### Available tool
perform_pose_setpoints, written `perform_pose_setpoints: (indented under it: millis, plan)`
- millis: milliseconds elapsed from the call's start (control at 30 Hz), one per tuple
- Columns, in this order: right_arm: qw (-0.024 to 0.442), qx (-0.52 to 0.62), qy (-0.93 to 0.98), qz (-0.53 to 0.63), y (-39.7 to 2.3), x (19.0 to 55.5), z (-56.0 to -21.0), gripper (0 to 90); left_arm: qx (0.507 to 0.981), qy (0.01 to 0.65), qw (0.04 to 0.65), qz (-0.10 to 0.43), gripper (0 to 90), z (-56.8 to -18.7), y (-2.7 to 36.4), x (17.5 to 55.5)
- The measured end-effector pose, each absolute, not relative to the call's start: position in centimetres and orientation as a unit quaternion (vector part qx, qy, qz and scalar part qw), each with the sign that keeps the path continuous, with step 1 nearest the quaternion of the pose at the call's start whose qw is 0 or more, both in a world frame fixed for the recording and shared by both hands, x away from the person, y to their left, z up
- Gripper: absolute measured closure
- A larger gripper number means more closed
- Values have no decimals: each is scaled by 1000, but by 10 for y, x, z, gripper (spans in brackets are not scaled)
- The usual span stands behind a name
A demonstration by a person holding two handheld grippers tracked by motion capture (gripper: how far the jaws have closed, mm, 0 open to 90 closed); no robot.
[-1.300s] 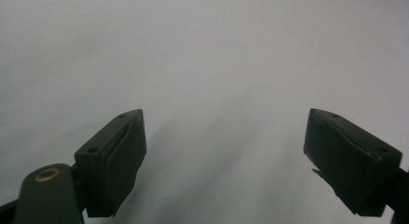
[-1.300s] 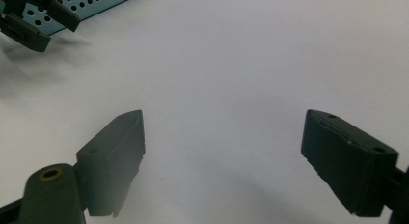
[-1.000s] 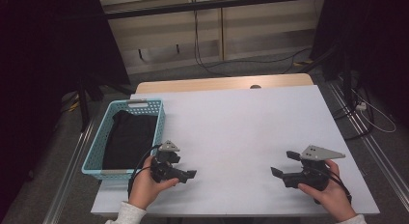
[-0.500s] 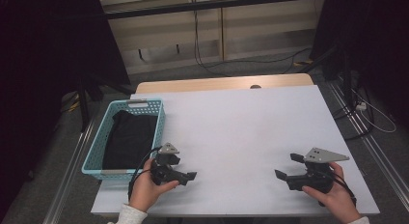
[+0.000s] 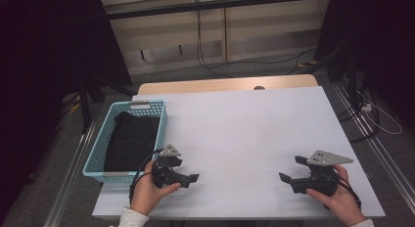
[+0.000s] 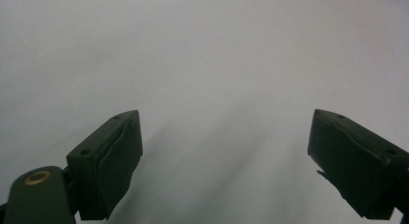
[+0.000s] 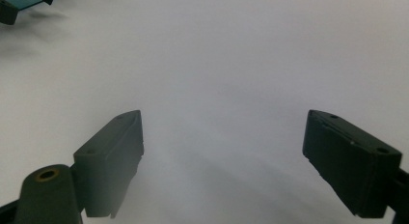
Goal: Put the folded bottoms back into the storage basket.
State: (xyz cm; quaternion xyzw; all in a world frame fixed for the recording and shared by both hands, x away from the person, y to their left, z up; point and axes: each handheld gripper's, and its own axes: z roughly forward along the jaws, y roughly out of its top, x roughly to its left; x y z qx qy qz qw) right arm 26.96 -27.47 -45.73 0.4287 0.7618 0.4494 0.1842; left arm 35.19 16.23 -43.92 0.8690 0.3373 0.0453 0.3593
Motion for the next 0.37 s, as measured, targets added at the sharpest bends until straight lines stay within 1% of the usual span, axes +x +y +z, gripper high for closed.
perform_pose_setpoints:
  millis: [367]
  plan:
    - [187, 422, 767, 446, -272, 269, -458, 139, 870, 337, 358, 43, 118, -441, 160, 351]
